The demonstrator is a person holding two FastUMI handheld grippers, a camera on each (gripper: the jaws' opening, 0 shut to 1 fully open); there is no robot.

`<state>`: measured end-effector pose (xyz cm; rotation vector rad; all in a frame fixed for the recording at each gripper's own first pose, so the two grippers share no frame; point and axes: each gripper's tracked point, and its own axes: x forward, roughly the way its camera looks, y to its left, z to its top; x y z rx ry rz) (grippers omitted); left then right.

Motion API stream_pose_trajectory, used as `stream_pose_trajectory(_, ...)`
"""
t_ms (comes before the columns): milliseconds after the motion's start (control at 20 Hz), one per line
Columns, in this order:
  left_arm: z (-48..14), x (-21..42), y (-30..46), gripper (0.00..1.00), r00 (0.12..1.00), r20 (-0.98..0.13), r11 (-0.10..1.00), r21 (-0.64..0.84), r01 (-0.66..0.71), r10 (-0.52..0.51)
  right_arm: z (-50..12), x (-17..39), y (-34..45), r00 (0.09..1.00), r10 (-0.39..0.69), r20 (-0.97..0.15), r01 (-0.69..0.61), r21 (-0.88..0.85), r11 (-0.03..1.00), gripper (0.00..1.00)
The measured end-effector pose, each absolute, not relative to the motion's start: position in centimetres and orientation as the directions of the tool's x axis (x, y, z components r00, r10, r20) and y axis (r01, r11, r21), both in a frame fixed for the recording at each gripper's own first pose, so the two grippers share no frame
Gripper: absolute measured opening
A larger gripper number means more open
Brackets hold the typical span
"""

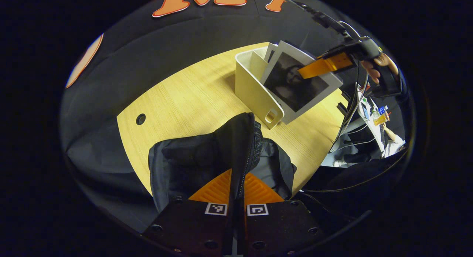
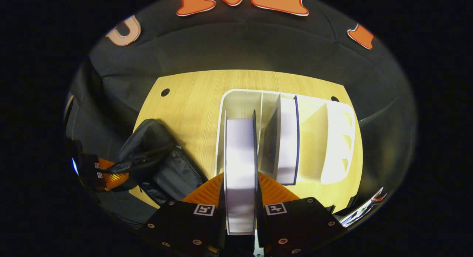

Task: Open the schoolbag, grab two books from the bookshelf and put them into the schoolbag.

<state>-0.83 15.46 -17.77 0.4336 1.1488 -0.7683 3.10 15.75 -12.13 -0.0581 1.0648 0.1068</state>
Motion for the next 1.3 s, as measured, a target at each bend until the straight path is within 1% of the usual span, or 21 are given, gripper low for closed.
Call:
stream_pose_trajectory(100, -18.0, -0.9, 15.3, 0.06, 0.207, -0.929, 0.682, -0.064, 0.728, -0.308, -11.9, 1.5, 15.7, 0.498, 0.068, -0.864, -0.145, -0.006, 0.989, 0.35)
stream_pose_trajectory(300, -18.2, -1.3, 14.7, 0.06, 0.22, -0.93, 0.708, -0.057, 0.704, -0.293, -11.4, -1.1, 15.4, 0.496, 0.14, -0.857, -0.17, 0.062, 0.983, 0.35)
stream_pose_trajectory(450, -18.4, -1.7, 14.4, 0.06, 0.227, -0.931, 0.728, -0.058, 0.683, -0.287, -11.4, -2.6, 13.8, 0.526, 0.121, -0.842, -0.171, 0.034, 0.985, 0.35)
stream_pose_trajectory(850, -18.3, -2.1, 13.2, 0.06, 0.249, -0.927, 0.764, -0.057, 0.643, -0.279, -11.3, -6.4, 13.8, 0.529, 0.267, -0.806, -0.205, 0.184, 0.961, 0.35)
stream_pose_trajectory(1150, -18.2, -2.5, 12.3, 0.06, 0.244, -0.922, 0.781, -0.091, 0.618, -0.301, -11.2, -7.8, 13.5, 0.527, 0.359, -0.77, -0.191, 0.305, 0.933, 0.34)
stream_pose_trajectory(1200, -18.3, -2.6, 12.3, 0.06, 0.244, -0.921, 0.784, -0.095, 0.613, -0.303, -11.4, -7.9, 13.4, 0.528, 0.377, -0.761, -0.183, 0.332, 0.925, 0.41)
stream_pose_trajectory(1250, -18.4, -2.6, 12.4, 0.06, 0.242, -0.921, 0.785, -0.1, 0.611, -0.306, -11.5, -8.3, 13.4, 0.527, 0.4, -0.75, -0.178, 0.363, 0.915, 0.33)
stream_pose_trajectory(1300, -18.4, -2.5, 12.2, 0.06, 0.243, -0.92, 0.787, -0.102, 0.608, -0.307, -11.4, -8.7, 13.5, 0.525, 0.424, -0.738, -0.168, 0.398, 0.902, 0.33)
